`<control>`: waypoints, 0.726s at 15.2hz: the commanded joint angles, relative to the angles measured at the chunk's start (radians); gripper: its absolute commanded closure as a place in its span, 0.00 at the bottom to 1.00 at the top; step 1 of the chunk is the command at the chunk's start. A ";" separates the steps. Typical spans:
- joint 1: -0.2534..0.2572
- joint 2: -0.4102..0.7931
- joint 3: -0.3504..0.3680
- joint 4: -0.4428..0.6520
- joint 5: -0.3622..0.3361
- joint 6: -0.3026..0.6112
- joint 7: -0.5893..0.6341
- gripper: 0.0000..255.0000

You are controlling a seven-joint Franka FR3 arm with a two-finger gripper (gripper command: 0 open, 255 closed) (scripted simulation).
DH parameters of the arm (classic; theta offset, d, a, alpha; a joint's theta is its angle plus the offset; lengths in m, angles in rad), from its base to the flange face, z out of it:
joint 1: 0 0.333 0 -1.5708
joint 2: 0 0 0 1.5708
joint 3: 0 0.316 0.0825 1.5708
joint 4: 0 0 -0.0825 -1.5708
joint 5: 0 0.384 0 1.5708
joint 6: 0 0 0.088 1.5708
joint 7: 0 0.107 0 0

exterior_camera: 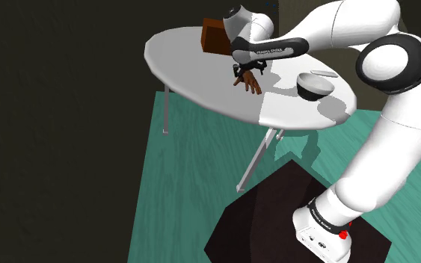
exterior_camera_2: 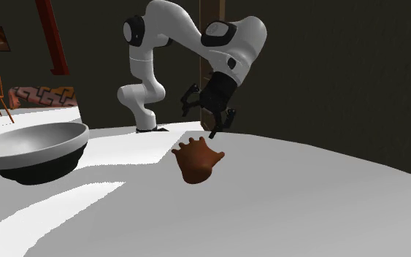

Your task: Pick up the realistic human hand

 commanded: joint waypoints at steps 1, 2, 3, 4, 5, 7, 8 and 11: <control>0.005 0.027 -0.005 0.025 -0.017 -0.004 0.018 0.00; 0.004 0.030 -0.005 0.017 -0.019 0.005 0.025 0.00; 0.004 0.033 -0.006 0.009 -0.021 0.014 0.032 0.00; 0.003 0.036 -0.006 0.001 -0.023 0.023 0.038 0.00; 0.003 0.040 -0.007 -0.006 -0.025 0.032 0.045 0.00; 0.002 0.050 -0.008 -0.025 -0.030 0.055 0.063 0.00; 0.002 0.050 -0.008 -0.025 -0.030 0.055 0.063 0.00; 0.002 0.050 -0.008 -0.024 -0.030 0.054 0.062 1.00</control>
